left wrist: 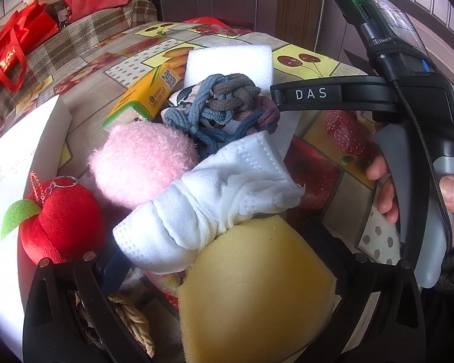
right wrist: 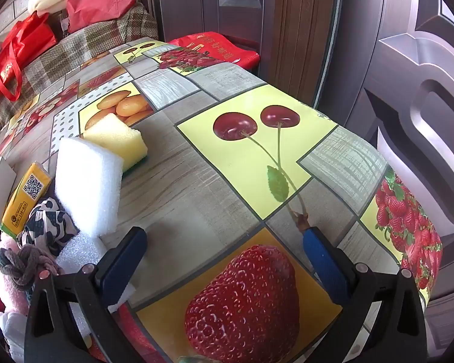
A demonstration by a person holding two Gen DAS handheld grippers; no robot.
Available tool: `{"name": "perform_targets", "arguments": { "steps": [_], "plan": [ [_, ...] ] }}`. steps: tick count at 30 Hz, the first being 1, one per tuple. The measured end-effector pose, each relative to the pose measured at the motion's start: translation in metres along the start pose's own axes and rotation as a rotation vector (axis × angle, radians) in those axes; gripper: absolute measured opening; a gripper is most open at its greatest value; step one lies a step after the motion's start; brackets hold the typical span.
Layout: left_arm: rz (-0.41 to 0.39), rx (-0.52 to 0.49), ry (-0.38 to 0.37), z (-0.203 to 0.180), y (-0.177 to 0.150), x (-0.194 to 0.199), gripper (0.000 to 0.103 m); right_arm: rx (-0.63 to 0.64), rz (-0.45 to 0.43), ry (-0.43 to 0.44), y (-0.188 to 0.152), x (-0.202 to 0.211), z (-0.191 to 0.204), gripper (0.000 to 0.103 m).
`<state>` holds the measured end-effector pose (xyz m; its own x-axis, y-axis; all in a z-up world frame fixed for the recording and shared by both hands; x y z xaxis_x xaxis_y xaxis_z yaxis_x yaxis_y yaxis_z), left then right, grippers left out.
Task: Organize soft objects
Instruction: 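Grasp the yellow octagonal sponge with the right tool while left tool reaches toward pink tissue pack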
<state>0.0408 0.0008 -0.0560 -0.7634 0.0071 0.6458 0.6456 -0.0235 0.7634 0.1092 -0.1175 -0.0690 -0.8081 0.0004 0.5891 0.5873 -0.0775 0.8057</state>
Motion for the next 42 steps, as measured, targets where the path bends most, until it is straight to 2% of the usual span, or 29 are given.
{"name": "perform_targets", "arguments": {
  "steps": [6,11,14,17,20,22,24,25,27,28,29,30,31,33,34,36,39,42],
  "plan": [
    [-0.001,-0.002,0.0,0.001,0.0,0.0,0.102,0.001,-0.001,-0.001,0.0,0.0,0.0,0.103],
    [-0.01,-0.034,-0.032,-0.003,0.007,-0.005,0.102,0.0,0.0,0.0,0.0,0.0,0.0,0.103],
    [-0.027,-0.018,-0.036,-0.003,0.009,0.0,0.102,-0.007,-0.002,0.005,0.0,0.0,-0.001,0.103],
    [-0.126,0.07,-0.072,-0.004,0.022,0.028,0.102,-0.012,-0.004,0.01,0.0,0.001,-0.002,0.103],
    [-0.286,0.139,-0.076,0.004,0.043,0.078,0.102,-0.014,-0.005,0.014,-0.002,0.002,-0.005,0.103],
    [-0.4,0.178,-0.049,0.02,0.051,0.115,0.103,-0.029,-0.013,0.036,0.0,0.005,-0.006,0.103],
    [-0.506,0.213,0.022,0.048,0.047,0.148,0.103,-0.066,-0.03,0.076,0.006,0.006,-0.008,0.103],
    [-0.542,0.224,0.064,0.061,0.044,0.157,0.103,-0.112,-0.054,0.128,0.009,0.01,-0.012,0.103],
    [-0.601,0.254,0.158,0.089,0.031,0.174,0.103,-0.285,-0.128,0.33,0.016,0.022,-0.023,0.103],
    [-0.605,0.274,0.193,0.1,0.022,0.178,0.103,-0.357,-0.162,0.409,0.02,0.028,-0.028,0.103],
    [-0.598,0.294,0.215,0.11,0.015,0.18,0.103,-0.432,-0.202,0.478,0.024,0.035,-0.035,0.103],
    [-0.585,0.304,0.22,0.115,0.008,0.181,0.103,-0.464,-0.235,0.51,0.028,0.042,-0.041,0.103],
    [-0.561,0.301,0.217,0.117,0.002,0.18,0.103,-0.443,-0.304,0.537,0.036,0.055,-0.044,0.103],
    [-0.505,0.26,0.19,0.111,-0.007,0.174,0.103,-0.337,-0.409,0.557,0.047,0.075,-0.042,0.103],
    [-0.469,0.229,0.165,0.105,-0.012,0.169,0.103,-0.217,-0.497,0.576,0.053,0.095,-0.035,0.103],
    [-0.39,0.162,0.113,0.09,-0.023,0.158,0.103,-0.06,-0.548,0.658,0.052,0.119,-0.017,0.103],
    [-0.272,0.07,0.066,0.061,-0.04,0.141,0.103,0.126,-0.472,0.807,0.035,0.135,0.016,0.103],
    [-0.18,0.002,0.039,0.038,-0.053,0.122,0.103,0.312,-0.339,0.852,0.006,0.133,0.055,0.103]
  ]
}}
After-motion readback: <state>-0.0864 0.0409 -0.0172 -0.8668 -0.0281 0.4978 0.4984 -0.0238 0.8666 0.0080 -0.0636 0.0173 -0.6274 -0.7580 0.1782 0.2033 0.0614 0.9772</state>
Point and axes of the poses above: each gripper's, at about its wrist camera, not at the fingertips, and x roughly against the way its jaws point, z to its left, y to its top, the point moved 7 cm from there along -x, roughly the way its jaws point, and after that the axes turned 13 degrees about -z, right-handed, at the moved point
